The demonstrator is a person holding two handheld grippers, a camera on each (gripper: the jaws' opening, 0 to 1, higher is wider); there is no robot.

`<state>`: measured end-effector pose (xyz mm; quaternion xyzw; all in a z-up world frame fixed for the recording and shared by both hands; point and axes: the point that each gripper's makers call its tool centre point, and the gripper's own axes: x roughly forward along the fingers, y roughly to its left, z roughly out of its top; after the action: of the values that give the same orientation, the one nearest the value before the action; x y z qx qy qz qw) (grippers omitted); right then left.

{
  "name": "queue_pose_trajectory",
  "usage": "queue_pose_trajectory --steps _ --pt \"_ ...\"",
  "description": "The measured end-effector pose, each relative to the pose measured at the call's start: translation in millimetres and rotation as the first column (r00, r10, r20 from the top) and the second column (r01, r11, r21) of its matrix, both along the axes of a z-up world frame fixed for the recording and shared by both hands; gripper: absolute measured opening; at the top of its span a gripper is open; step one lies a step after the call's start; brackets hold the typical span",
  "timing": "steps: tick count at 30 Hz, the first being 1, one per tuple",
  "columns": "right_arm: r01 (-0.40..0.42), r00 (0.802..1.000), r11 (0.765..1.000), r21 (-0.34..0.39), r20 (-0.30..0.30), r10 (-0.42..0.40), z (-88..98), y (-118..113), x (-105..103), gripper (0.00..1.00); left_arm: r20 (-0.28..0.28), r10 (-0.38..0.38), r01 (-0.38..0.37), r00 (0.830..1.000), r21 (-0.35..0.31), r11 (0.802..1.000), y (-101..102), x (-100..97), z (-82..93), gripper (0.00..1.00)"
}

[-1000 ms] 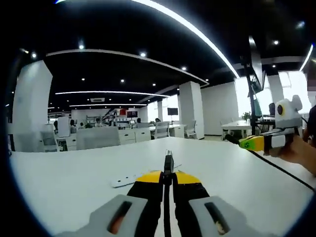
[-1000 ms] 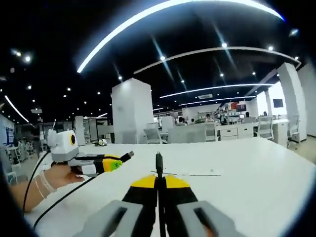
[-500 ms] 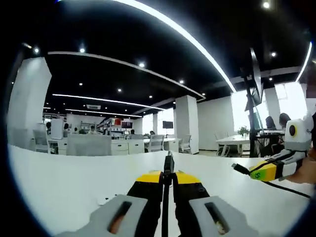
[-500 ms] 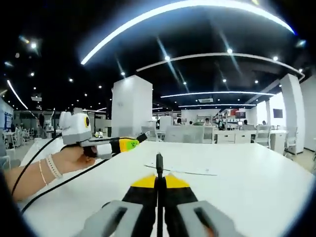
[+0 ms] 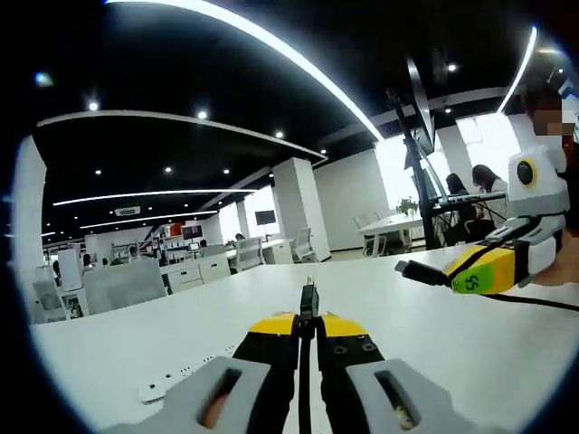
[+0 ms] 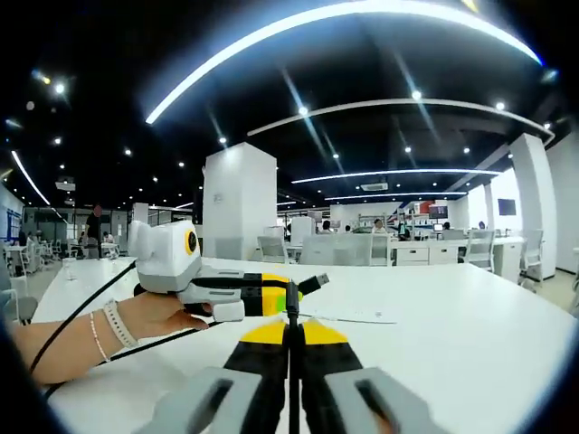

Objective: Find the charging cable on the desk, coil it up and secure with Velcro.

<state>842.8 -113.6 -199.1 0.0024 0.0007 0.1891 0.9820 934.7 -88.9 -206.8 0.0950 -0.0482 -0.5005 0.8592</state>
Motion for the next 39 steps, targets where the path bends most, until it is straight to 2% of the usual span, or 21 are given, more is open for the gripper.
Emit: queue_pose_trajectory --steps 5,9,15,20,25,31,39 --pt "0.022 1.0 0.999 0.031 -0.003 -0.022 2.6 -9.3 4.5 0.05 -0.016 -0.059 0.059 0.998 0.051 0.997 -12.1 -6.3 -14.4 0.09" --pt "0.043 0.999 0.998 0.05 -0.01 -0.043 1.7 -17.2 7.0 0.05 -0.034 -0.135 0.139 0.99 0.124 0.983 -25.4 -17.9 -29.5 0.09" --pt "0.056 0.998 0.996 0.076 -0.015 -0.055 2.7 -24.2 10.2 0.05 -0.069 -0.188 0.198 0.98 0.188 0.962 -38.0 -26.8 -48.9 0.09" --pt "0.051 0.998 0.996 0.068 -0.026 -0.05 0.2 -24.1 17.1 0.05 -0.098 -0.206 0.223 0.974 0.226 0.948 -41.1 -29.1 -63.6 0.09" --pt "0.044 0.999 0.998 0.049 -0.028 -0.042 -0.7 -21.2 17.1 0.05 -0.113 -0.21 0.232 0.971 0.24 0.943 -42.8 -31.0 -68.6 0.09" --pt "0.046 0.998 0.998 0.048 -0.033 -0.045 -2.9 -22.3 17.5 0.05 -0.144 -0.201 0.234 0.969 0.269 0.934 -42.3 -30.5 -83.0 0.09" --pt "0.072 0.993 0.994 0.078 -0.095 -0.064 -14.8 -34.6 21.6 0.05 -0.185 -0.187 0.234 0.965 0.274 0.933 -40.4 -27.5 -88.1 0.09"
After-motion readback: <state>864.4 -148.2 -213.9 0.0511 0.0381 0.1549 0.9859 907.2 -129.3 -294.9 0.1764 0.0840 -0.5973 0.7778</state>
